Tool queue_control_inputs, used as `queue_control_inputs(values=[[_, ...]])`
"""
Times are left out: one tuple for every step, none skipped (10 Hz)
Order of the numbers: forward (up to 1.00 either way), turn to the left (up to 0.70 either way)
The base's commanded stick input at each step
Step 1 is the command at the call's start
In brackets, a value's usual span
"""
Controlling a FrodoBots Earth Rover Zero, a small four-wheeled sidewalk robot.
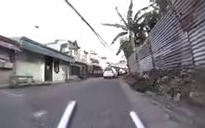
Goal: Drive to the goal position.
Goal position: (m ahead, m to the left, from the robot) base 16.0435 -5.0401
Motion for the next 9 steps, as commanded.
queue_control_inputs(values=[[0.85, 0.00], [0.85, -0.34], [0.85, -0.34], [0.85, -0.34], [0.85, -0.34], [0.85, -0.34], [0.85, -0.34], [0.85, -0.34], [0.85, -0.34]])
